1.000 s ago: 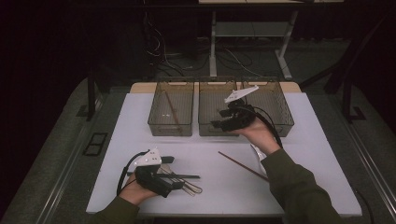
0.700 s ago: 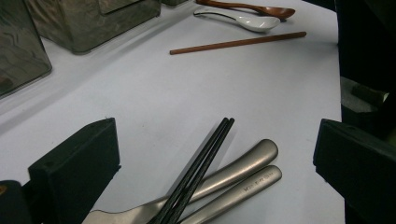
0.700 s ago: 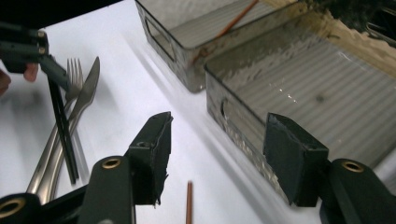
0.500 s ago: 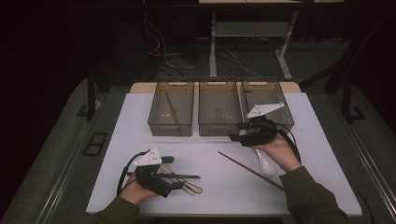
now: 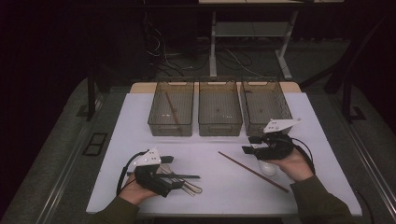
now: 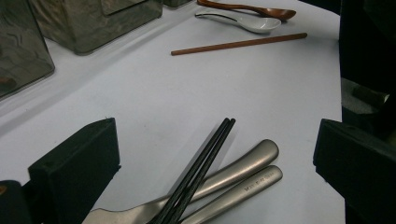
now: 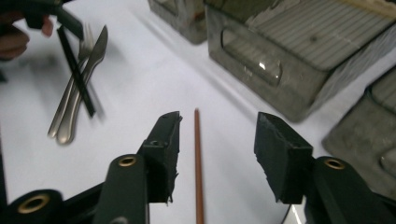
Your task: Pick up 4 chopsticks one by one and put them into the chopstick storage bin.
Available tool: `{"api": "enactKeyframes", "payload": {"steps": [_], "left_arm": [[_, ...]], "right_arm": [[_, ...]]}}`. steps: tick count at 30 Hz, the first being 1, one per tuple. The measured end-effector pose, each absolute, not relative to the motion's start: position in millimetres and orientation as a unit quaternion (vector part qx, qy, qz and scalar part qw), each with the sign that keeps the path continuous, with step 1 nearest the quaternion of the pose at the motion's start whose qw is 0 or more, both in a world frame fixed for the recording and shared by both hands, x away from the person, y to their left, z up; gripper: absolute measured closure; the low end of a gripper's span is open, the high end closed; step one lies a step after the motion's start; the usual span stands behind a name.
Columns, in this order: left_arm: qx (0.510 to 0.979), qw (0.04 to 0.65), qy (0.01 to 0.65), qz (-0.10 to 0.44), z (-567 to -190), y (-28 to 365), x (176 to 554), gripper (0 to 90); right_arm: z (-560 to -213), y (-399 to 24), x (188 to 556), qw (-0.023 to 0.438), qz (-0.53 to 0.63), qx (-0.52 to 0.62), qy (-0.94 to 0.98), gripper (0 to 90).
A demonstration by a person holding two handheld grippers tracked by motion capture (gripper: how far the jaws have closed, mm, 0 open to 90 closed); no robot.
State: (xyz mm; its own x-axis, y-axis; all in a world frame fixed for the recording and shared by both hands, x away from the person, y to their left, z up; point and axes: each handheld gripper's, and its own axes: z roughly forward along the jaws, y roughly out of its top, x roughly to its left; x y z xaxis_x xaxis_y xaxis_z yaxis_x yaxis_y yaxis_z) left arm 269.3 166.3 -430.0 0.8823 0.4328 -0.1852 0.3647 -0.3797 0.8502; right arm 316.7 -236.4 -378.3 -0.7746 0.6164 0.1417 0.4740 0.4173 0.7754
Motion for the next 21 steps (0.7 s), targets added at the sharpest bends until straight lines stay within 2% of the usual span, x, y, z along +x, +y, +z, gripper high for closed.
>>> {"api": "enactKeyframes", "payload": {"steps": [21], "left_arm": [[0.833,0.498,0.237,0.035,-430.7,165.8,269.6,0.0]], "right_arm": [[-403.5,-273.3,264.3,0.076,0.371,0.324,0.867,73.9]]}}
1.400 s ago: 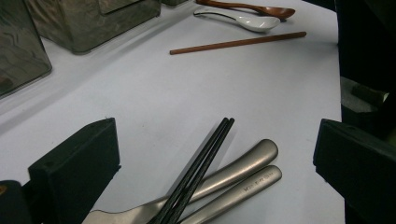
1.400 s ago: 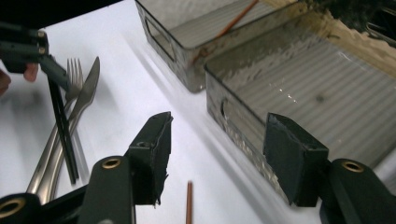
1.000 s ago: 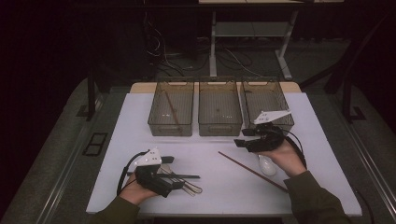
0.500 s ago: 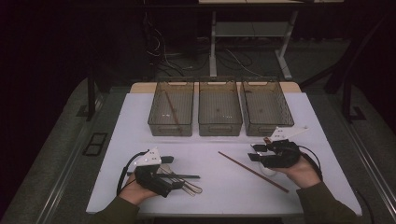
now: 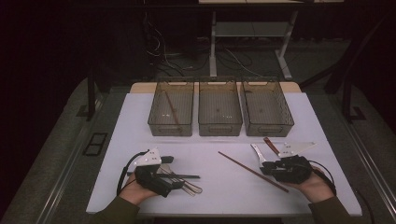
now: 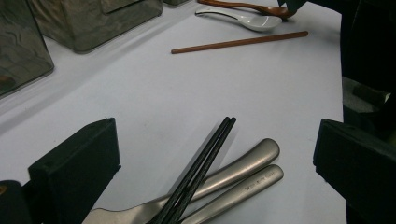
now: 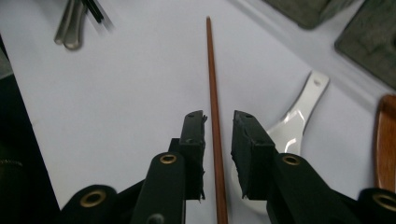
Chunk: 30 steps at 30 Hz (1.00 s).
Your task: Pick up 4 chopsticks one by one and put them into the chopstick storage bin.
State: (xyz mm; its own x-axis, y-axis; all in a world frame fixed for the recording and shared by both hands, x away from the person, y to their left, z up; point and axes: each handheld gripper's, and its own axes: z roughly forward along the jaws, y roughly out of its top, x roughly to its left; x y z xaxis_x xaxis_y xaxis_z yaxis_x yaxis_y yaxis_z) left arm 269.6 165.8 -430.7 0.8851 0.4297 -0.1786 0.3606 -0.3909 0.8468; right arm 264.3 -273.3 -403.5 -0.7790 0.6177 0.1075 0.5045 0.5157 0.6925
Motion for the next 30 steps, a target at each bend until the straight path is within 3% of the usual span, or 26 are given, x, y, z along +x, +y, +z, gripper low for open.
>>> {"api": "enactKeyframes", "payload": {"steps": [15,30], "left_arm": [[0.834,0.497,0.237,0.036,-430.5,165.0,268.9,0.0],[0.835,0.496,0.235,0.034,-430.8,164.2,268.6,0.0]], "right_arm": [[-419.9,-303.6,245.7,0.069,0.338,0.342,0.874,76.8],[-433.5,-300.6,250.0,0.052,0.312,0.324,0.891,76.8]]}}
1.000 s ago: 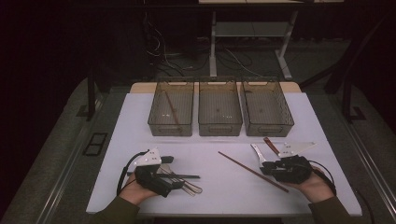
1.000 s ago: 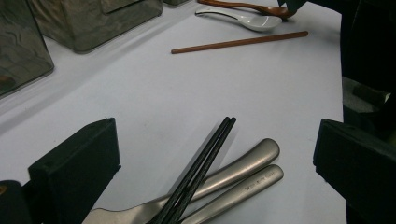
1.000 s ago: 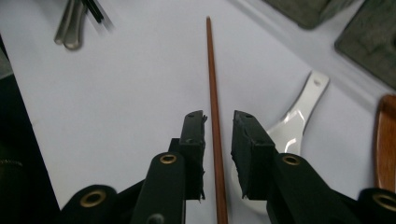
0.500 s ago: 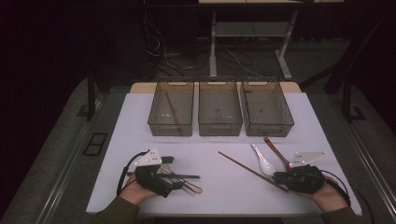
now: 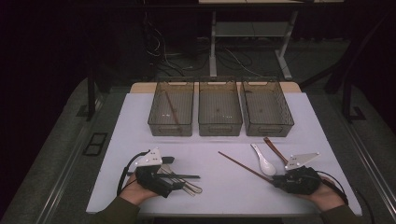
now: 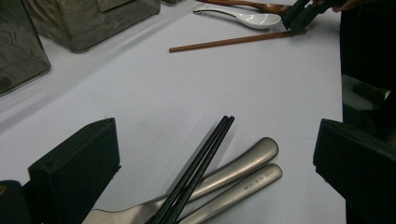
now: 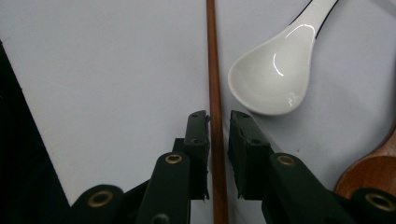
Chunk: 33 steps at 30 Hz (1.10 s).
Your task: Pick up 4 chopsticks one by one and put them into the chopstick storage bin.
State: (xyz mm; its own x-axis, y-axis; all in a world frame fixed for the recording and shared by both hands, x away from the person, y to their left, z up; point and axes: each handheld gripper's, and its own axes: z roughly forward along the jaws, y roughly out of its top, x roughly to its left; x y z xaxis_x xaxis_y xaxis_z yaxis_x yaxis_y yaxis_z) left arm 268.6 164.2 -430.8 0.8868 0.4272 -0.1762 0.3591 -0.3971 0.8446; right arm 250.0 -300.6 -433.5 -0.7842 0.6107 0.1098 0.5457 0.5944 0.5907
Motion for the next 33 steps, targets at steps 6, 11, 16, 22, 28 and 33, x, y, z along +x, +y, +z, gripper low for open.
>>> {"api": "enactKeyframes", "payload": {"steps": [6,11,16,22,28,33], "left_arm": [[0.835,0.496,0.235,0.034,-431.0,163.9,268.6,0.0],[0.835,0.496,0.235,0.034,-430.9,163.6,268.4,0.0],[0.835,0.497,0.235,0.033,-431.0,163.2,268.3,0.0],[0.835,0.496,0.234,0.033,-431.1,162.9,268.3,0.0],[0.836,0.496,0.234,0.033,-431.1,162.8,268.3,0.0],[0.836,0.496,0.235,0.033,-431.2,162.8,268.4,0.0]], "right_arm": [[-436.7,-296.8,252.6,0.049,0.313,0.320,0.893,76.9],[-438.6,-291.9,253.9,0.049,0.312,0.307,0.898,77.7],[-439.7,-288.4,255.0,0.051,0.311,0.302,0.900,79.6],[-441.1,-288.4,255.1,0.054,0.316,0.300,0.898,81.4],[-441.0,-287.6,254.4,0.061,0.313,0.294,0.901,82.2],[-440.0,-285.8,253.5,0.066,0.307,0.290,0.904,83.4]]}}
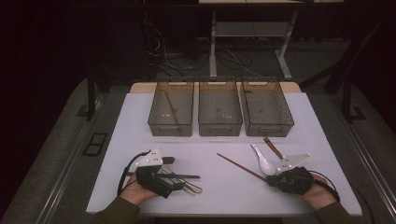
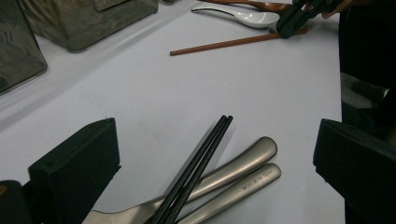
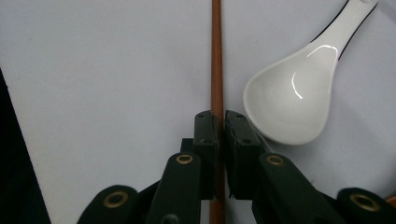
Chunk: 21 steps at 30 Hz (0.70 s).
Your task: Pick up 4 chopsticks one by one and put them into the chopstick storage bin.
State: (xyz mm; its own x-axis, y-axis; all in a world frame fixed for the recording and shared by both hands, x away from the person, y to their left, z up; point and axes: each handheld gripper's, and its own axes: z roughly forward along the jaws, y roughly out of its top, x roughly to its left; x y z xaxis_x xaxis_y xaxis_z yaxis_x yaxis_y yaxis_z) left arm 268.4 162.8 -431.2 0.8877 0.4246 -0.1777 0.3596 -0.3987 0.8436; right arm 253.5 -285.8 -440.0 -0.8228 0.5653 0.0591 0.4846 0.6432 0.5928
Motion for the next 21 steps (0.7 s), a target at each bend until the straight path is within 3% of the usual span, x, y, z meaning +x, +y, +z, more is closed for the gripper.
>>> {"api": "enactKeyframes", "payload": {"steps": [21], "left_arm": [[0.836,0.496,0.234,0.033,-431.2,162.7,268.2,0.0]], "right_arm": [[-424.8,-284.6,256.4,0.058,0.362,0.295,0.882,83.7]]}}
